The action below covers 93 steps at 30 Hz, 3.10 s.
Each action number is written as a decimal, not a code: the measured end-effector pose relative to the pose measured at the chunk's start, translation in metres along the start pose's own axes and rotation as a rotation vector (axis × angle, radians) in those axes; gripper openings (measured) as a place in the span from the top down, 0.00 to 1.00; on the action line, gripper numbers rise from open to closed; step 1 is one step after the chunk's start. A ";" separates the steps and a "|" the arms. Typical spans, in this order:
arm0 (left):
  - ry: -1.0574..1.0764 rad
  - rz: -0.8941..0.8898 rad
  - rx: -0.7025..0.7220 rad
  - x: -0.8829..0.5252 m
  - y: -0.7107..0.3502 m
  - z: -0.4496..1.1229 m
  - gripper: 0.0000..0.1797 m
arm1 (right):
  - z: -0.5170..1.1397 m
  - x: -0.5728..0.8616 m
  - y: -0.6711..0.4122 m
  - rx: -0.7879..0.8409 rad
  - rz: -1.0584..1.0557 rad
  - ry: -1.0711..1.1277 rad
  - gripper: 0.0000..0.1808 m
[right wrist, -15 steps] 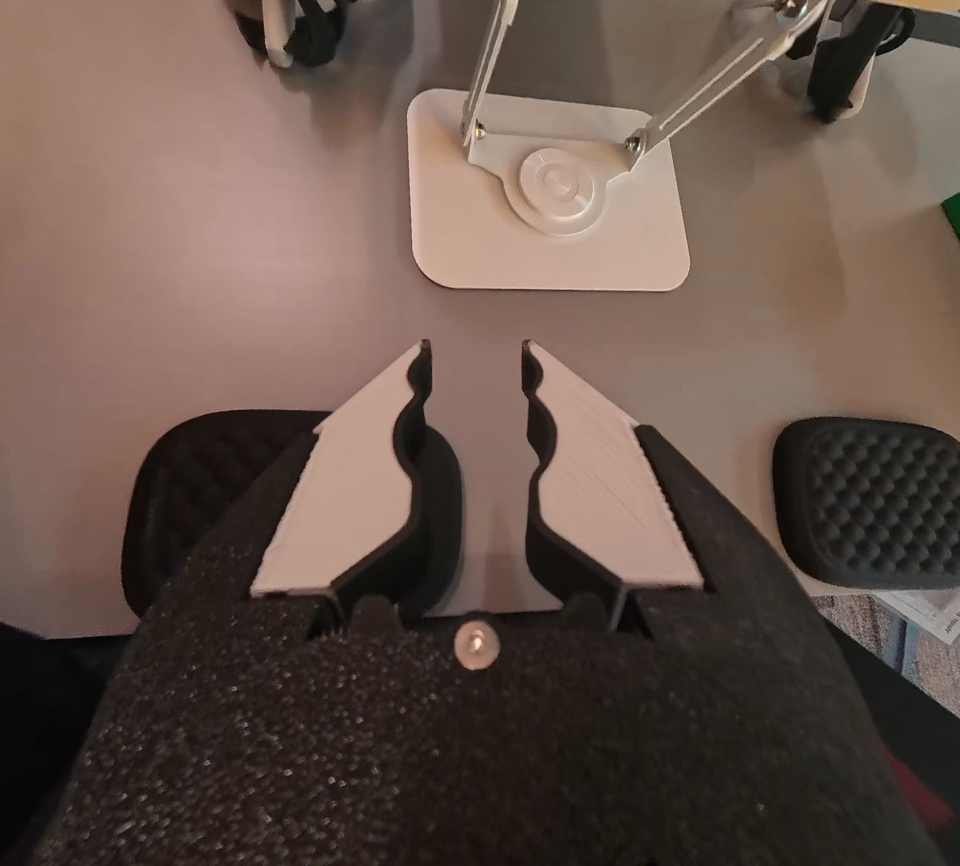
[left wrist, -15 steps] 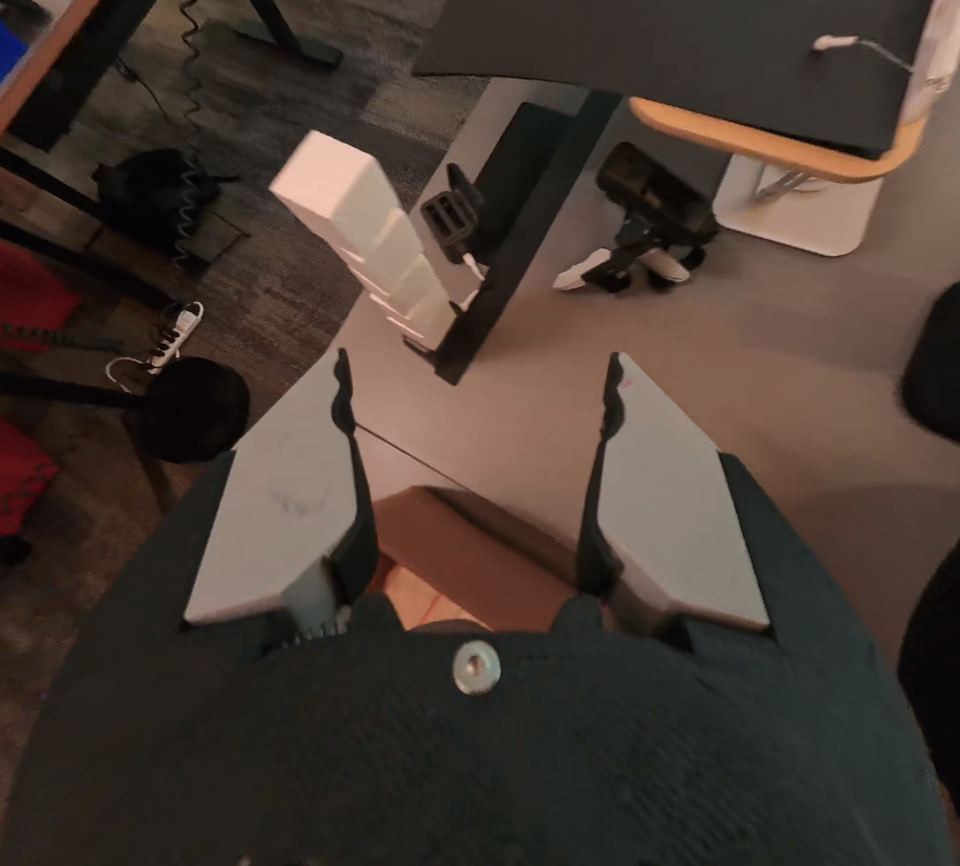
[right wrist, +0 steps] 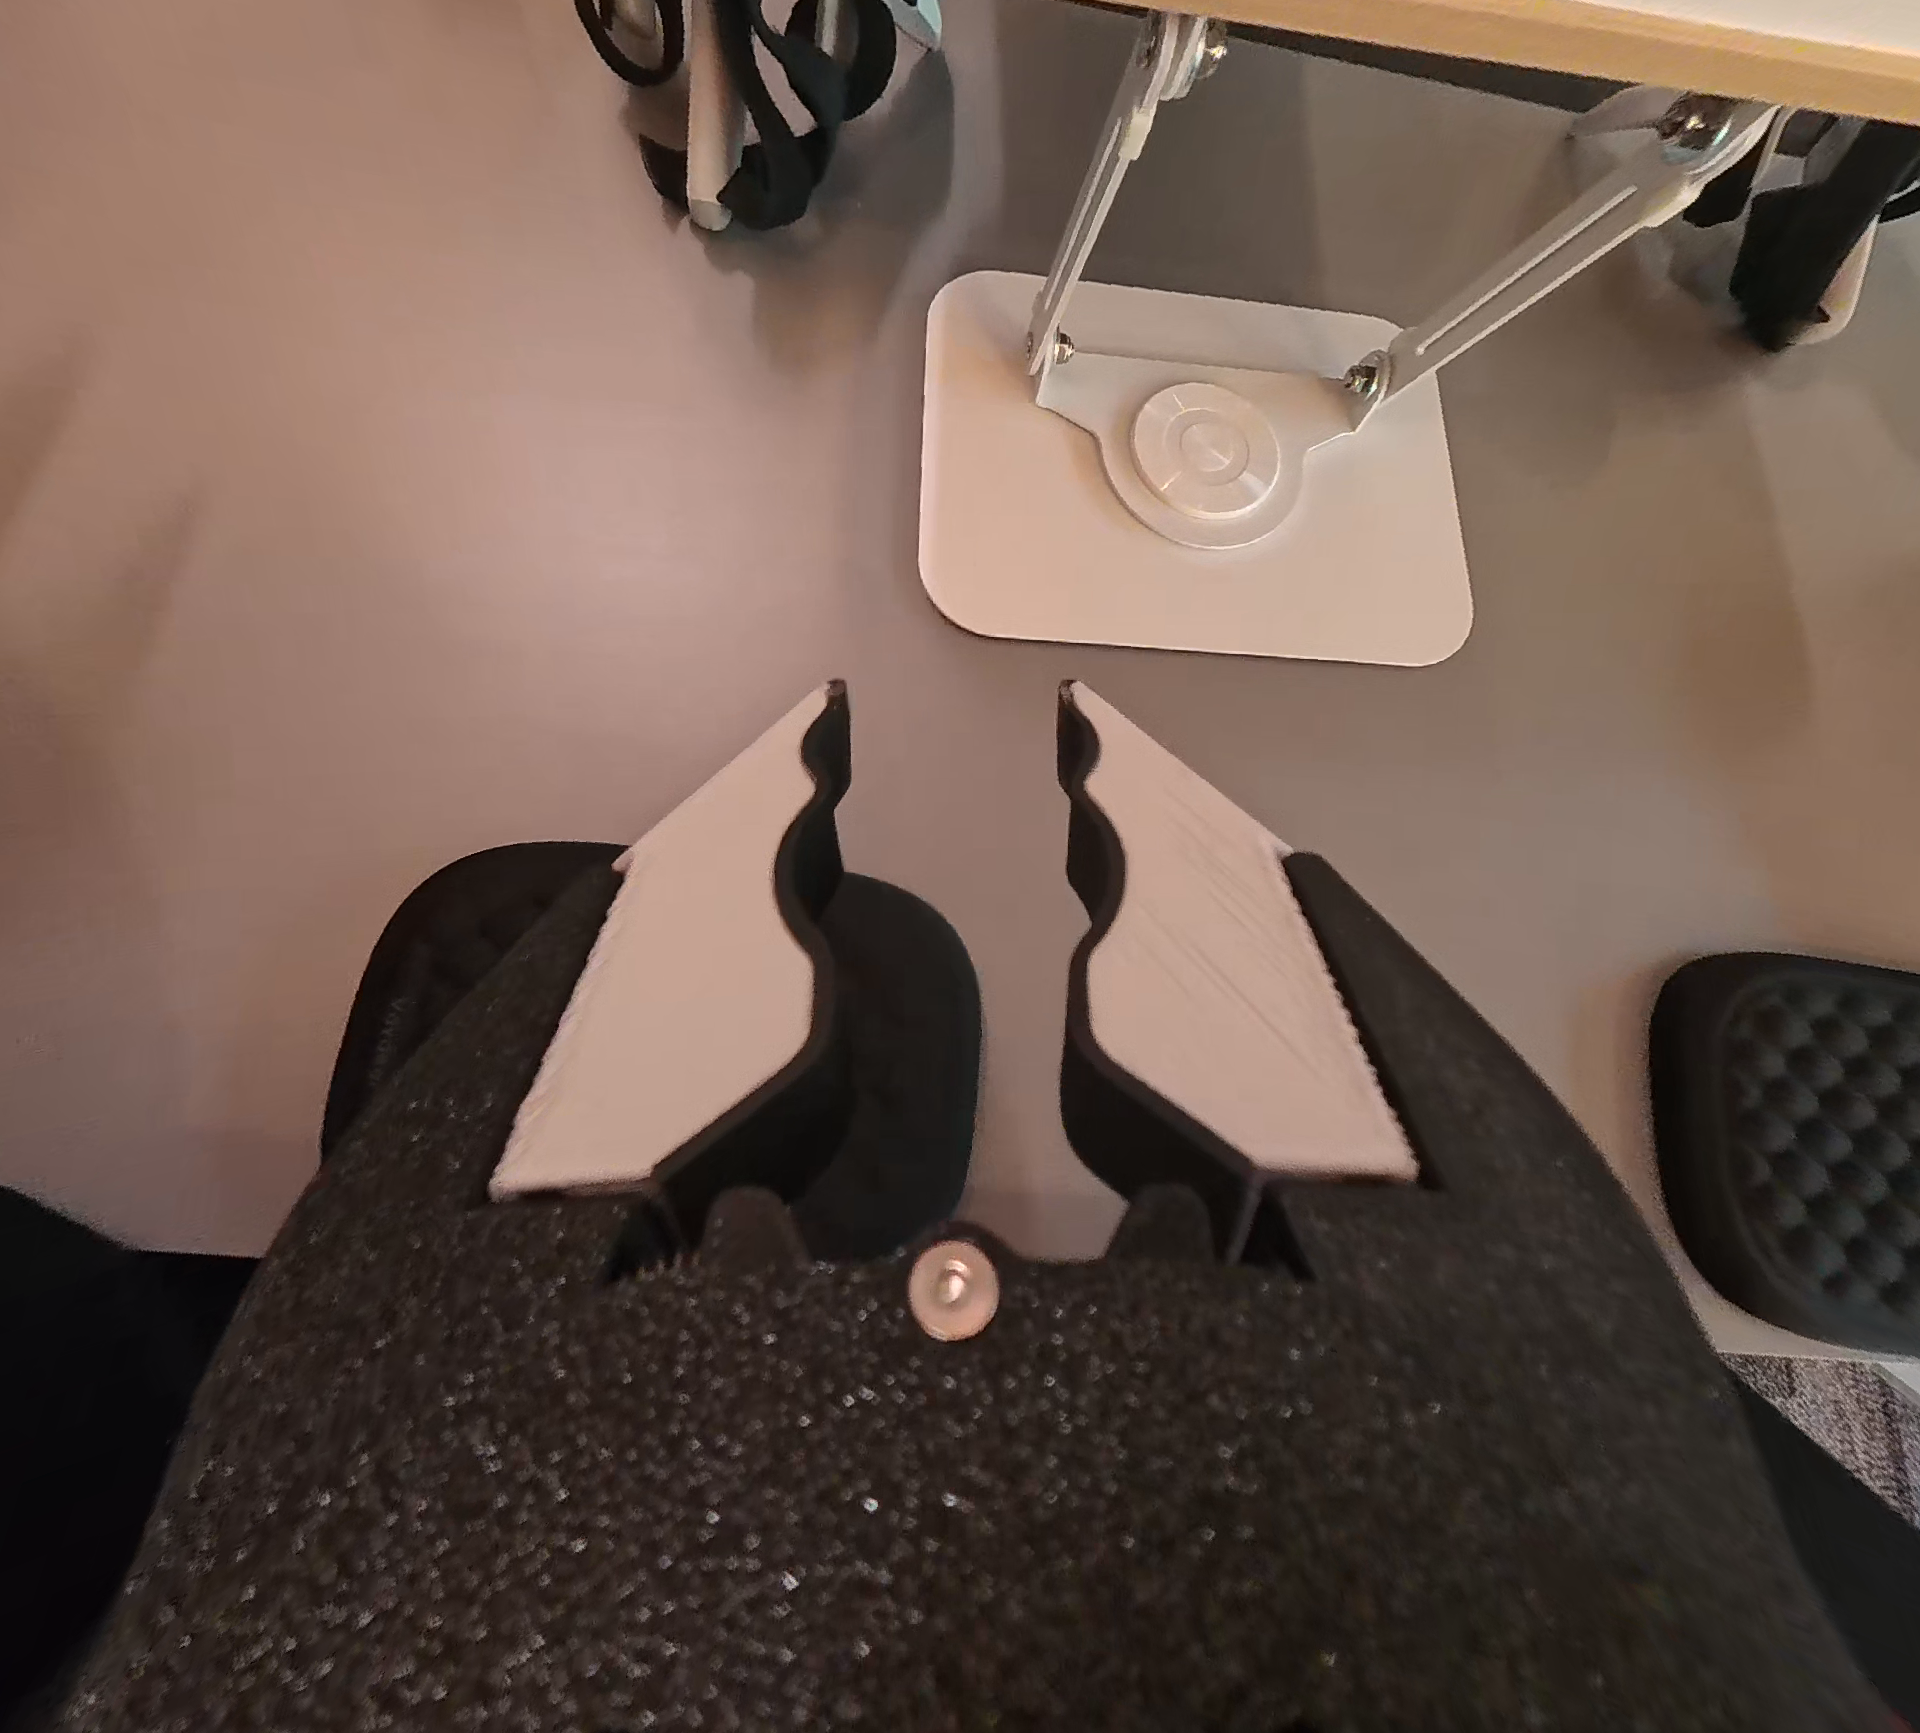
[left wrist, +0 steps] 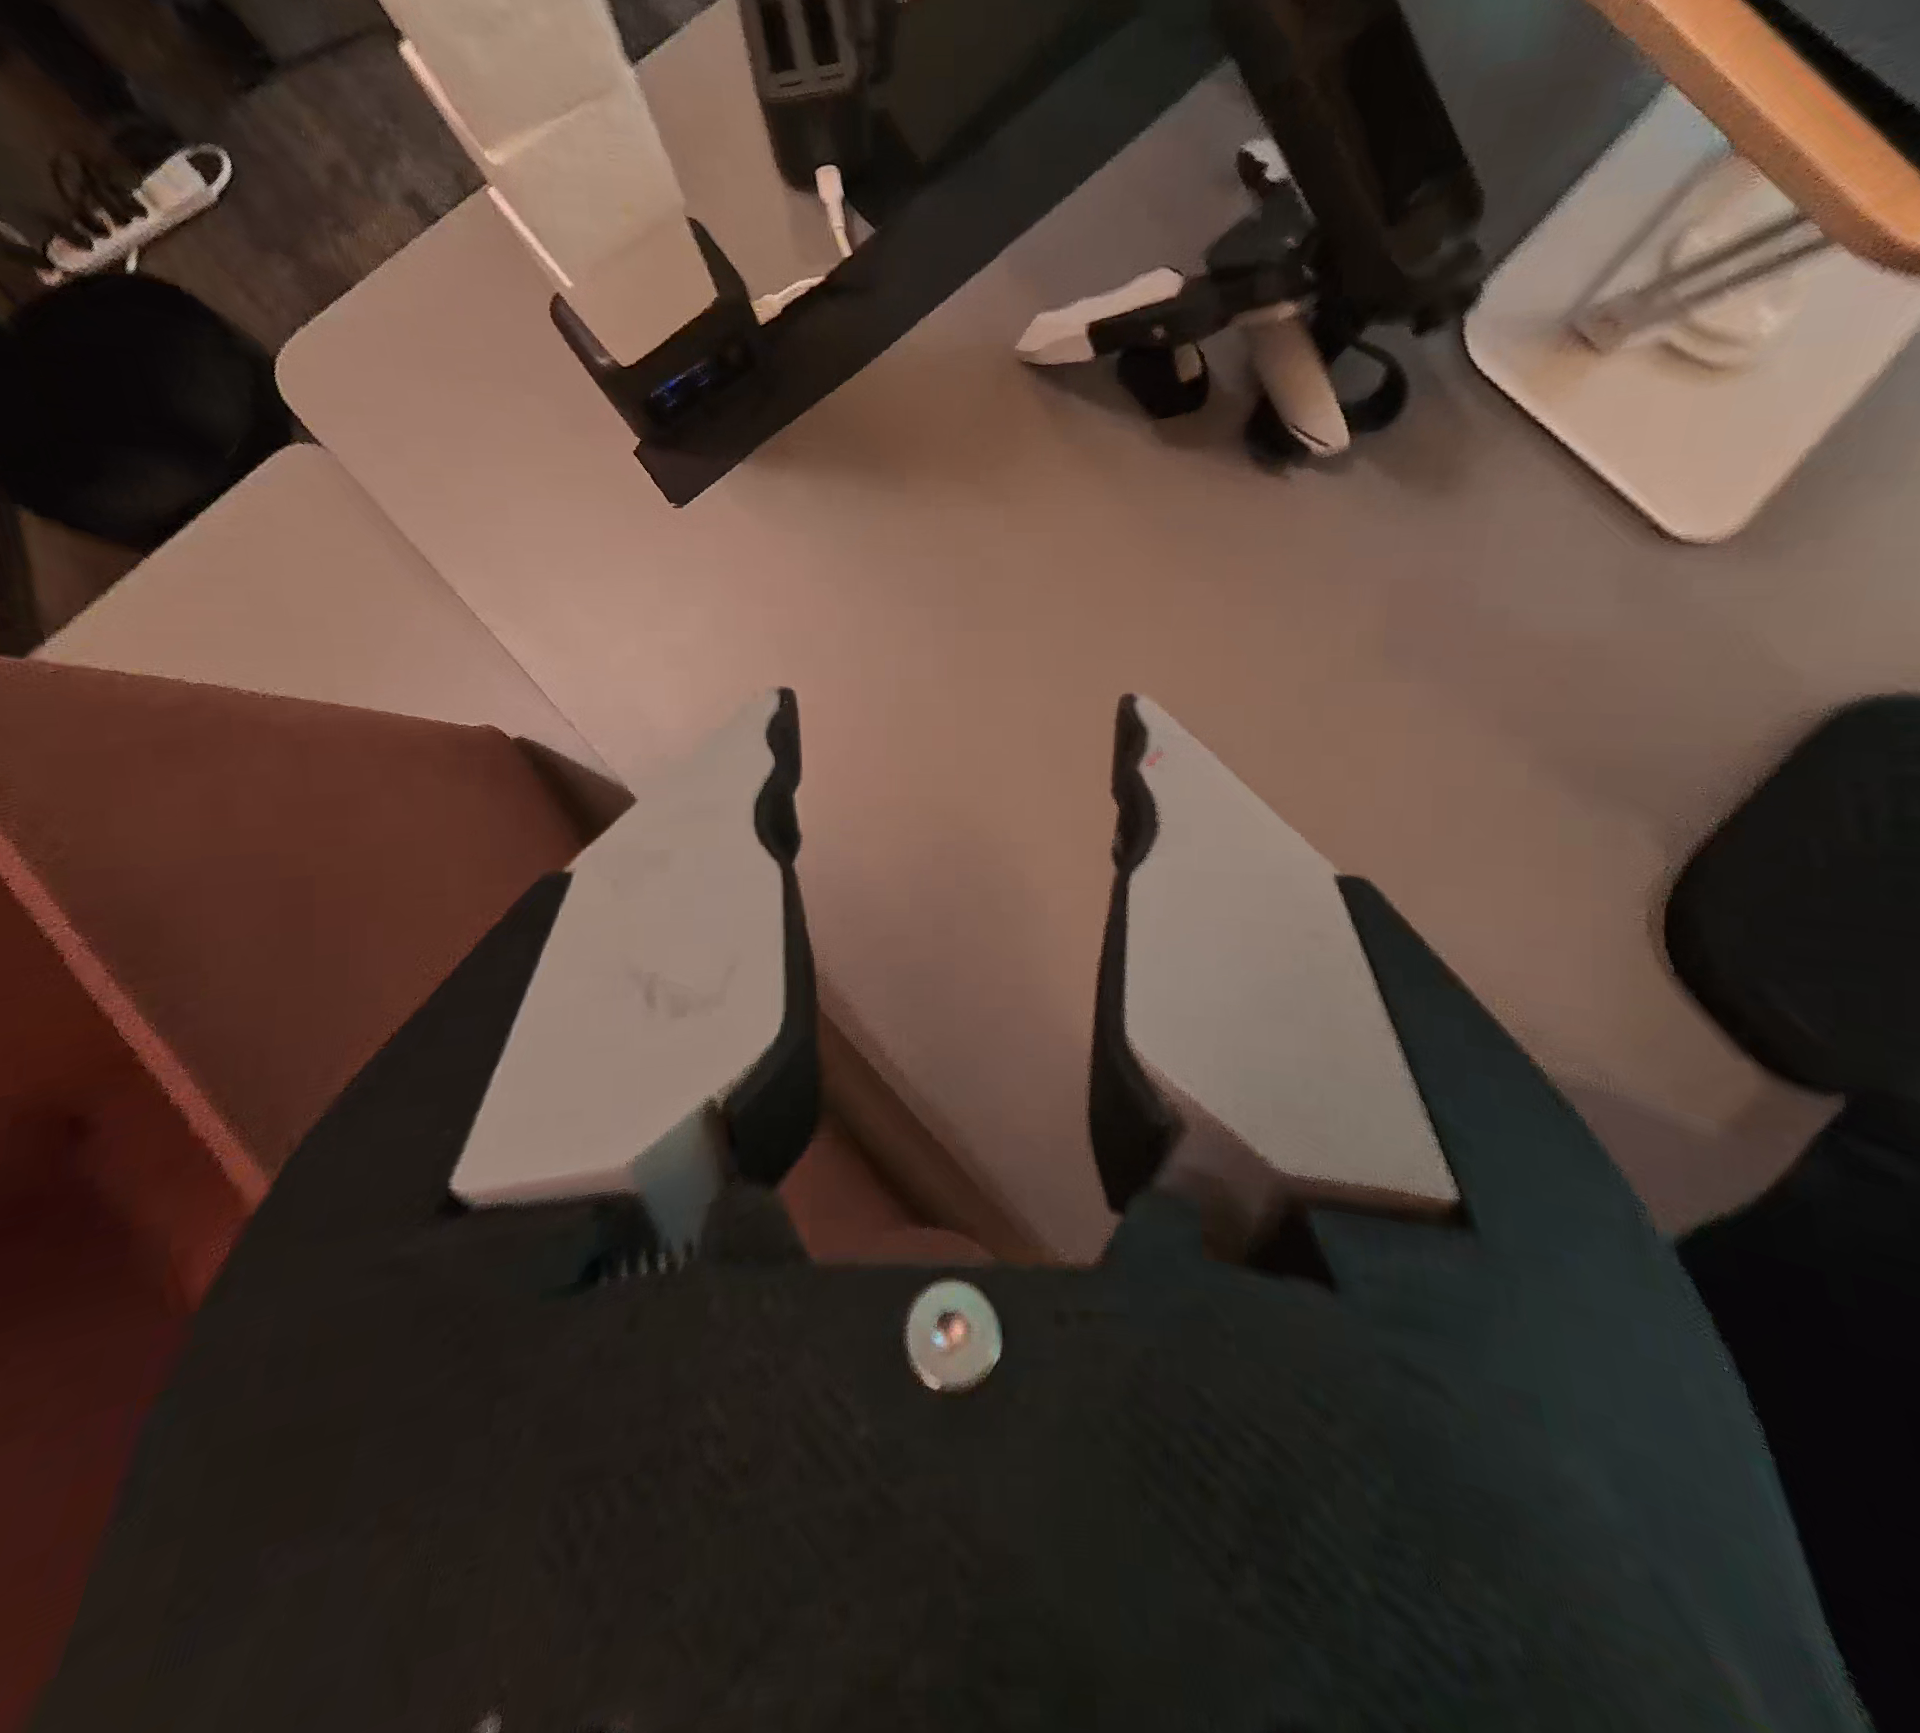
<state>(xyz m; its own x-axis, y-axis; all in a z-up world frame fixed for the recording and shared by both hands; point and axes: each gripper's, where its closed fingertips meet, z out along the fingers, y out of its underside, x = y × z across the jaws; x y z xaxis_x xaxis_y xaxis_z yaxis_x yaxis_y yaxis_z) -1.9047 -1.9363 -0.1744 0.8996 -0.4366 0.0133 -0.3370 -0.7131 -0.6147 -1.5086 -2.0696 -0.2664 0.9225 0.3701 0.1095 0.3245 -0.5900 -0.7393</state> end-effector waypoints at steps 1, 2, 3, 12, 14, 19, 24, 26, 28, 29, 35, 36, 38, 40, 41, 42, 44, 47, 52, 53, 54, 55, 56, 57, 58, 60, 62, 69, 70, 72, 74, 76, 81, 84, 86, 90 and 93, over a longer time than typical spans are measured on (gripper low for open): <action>-0.011 -0.036 0.003 -0.008 -0.004 0.008 0.69 | -0.001 -0.001 0.000 0.000 0.004 -0.002 0.79; -0.020 -0.065 0.002 -0.017 -0.010 0.015 0.72 | -0.002 -0.001 0.001 0.001 0.008 -0.001 0.79; -0.029 -0.089 -0.001 -0.028 -0.017 0.024 0.75 | -0.003 0.000 0.002 0.001 0.012 0.003 0.78; -0.225 -0.204 -0.121 -0.181 -0.076 0.100 1.00 | -0.017 0.008 0.008 -0.006 0.018 0.078 0.79; -0.180 -0.292 -0.139 -0.200 -0.085 0.113 1.00 | -0.020 0.010 0.009 -0.009 0.028 0.101 0.79; -0.057 -0.363 -0.162 -0.219 -0.111 0.148 1.00 | -0.027 0.017 0.015 -0.026 0.077 0.155 0.80; -0.061 -0.246 -0.220 -0.240 -0.118 0.183 1.00 | -0.032 0.023 0.016 -0.038 0.118 0.195 0.80; -0.052 -0.208 -0.223 -0.247 -0.123 0.195 1.00 | -0.032 0.023 0.015 -0.033 0.137 0.197 0.80; -0.031 -0.193 -0.241 -0.249 -0.124 0.207 1.00 | -0.032 0.022 0.016 -0.040 0.154 0.197 0.80; 0.003 -0.193 -0.250 -0.243 -0.125 0.213 1.00 | -0.031 0.022 0.017 -0.046 0.159 0.196 0.80; 0.360 0.174 -0.498 -0.134 -0.076 0.220 1.00 | -0.026 0.020 0.014 -0.061 0.138 0.192 0.81; 0.424 0.221 -0.526 -0.117 -0.067 0.213 1.00 | -0.025 0.019 0.012 -0.060 0.135 0.186 0.81; 0.422 0.278 -0.523 -0.110 -0.063 0.204 1.00 | -0.022 0.017 0.008 -0.056 0.128 0.167 0.81; 0.325 0.269 -0.474 -0.124 -0.074 0.201 1.00 | -0.019 0.013 0.006 -0.054 0.111 0.152 0.81; 0.311 0.240 -0.452 -0.128 -0.079 0.196 1.00 | -0.018 0.012 0.005 -0.052 0.101 0.144 0.81; 0.300 0.216 -0.432 -0.130 -0.084 0.190 1.00 | -0.017 0.010 0.004 -0.050 0.092 0.136 0.81; 0.258 0.198 -0.401 -0.137 -0.090 0.178 1.00 | -0.017 0.007 0.000 -0.035 0.076 0.126 0.81; 0.210 0.180 -0.367 -0.137 -0.096 0.156 1.00 | -0.019 0.003 -0.005 -0.004 0.063 0.106 0.81; 0.177 0.139 -0.245 -0.096 -0.104 0.100 1.00 | -0.017 -0.006 -0.019 0.053 0.051 0.024 0.79; 0.174 0.137 -0.207 -0.082 -0.104 0.086 1.00 | -0.016 -0.008 -0.023 0.064 0.051 -0.003 0.78; 0.173 0.137 -0.171 -0.066 -0.101 0.071 1.00 | -0.016 -0.010 -0.028 0.078 0.050 -0.031 0.77; 0.174 0.133 -0.134 -0.049 -0.096 0.056 1.00 | -0.015 -0.012 -0.033 0.096 0.045 -0.058 0.76; 0.182 0.119 -0.094 -0.029 -0.089 0.041 1.00 | -0.015 -0.013 -0.037 0.114 0.036 -0.081 0.76; 0.214 0.101 -0.058 -0.003 -0.079 0.027 1.00 | -0.014 -0.015 -0.041 0.125 0.027 -0.107 0.76; 0.261 0.085 -0.029 0.025 -0.067 0.014 1.00 | -0.013 -0.017 -0.043 0.133 0.021 -0.139 0.75; 0.325 0.030 0.008 0.077 -0.035 -0.003 0.97 | -0.012 -0.024 -0.047 0.150 0.017 -0.213 0.75; 0.391 -0.017 -0.012 0.126 0.007 -0.010 0.95 | -0.012 -0.033 -0.050 0.163 0.015 -0.293 0.74; 0.343 -0.111 -0.164 0.217 0.146 -0.010 0.93 | -0.022 -0.072 -0.059 0.192 -0.056 -0.531 0.70; 0.357 -0.123 -0.165 0.227 0.154 -0.015 0.93 | -0.023 -0.076 -0.061 0.194 -0.071 -0.547 0.70; 0.386 -0.138 -0.156 0.241 0.164 -0.023 0.92 | -0.026 -0.084 -0.064 0.192 -0.097 -0.565 0.69; 0.403 -0.132 -0.142 0.250 0.172 -0.027 0.91 | -0.028 -0.091 -0.067 0.185 -0.127 -0.561 0.66; 0.440 -0.121 -0.125 0.257 0.177 -0.030 0.91 | -0.034 -0.097 -0.073 0.190 -0.152 -0.542 0.65; 0.544 -0.053 -0.083 0.257 0.195 -0.046 0.90 | -0.039 -0.119 -0.078 0.166 -0.158 -0.460 0.64; 0.629 -0.009 -0.073 0.250 0.217 -0.065 0.87 | -0.040 -0.144 -0.081 0.141 -0.123 -0.431 0.64; 0.686 0.019 -0.074 0.245 0.232 -0.080 0.86 | -0.039 -0.161 -0.084 0.130 -0.149 -0.406 0.64; 0.716 0.112 -0.034 0.231 0.243 -0.114 0.85 | -0.030 -0.191 -0.098 0.101 -0.229 -0.397 0.64; 0.685 0.185 0.056 0.216 0.240 -0.137 0.85 | -0.017 -0.210 -0.113 0.067 -0.299 -0.422 0.64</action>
<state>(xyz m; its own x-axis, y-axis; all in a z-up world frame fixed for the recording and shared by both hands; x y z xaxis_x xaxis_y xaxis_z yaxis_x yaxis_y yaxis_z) -1.8295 -2.2766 -0.2113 0.4457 -0.8076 0.3862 -0.4361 -0.5727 -0.6942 -1.7359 -2.0931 -0.1946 0.6227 0.7805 0.0553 0.5338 -0.3722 -0.7593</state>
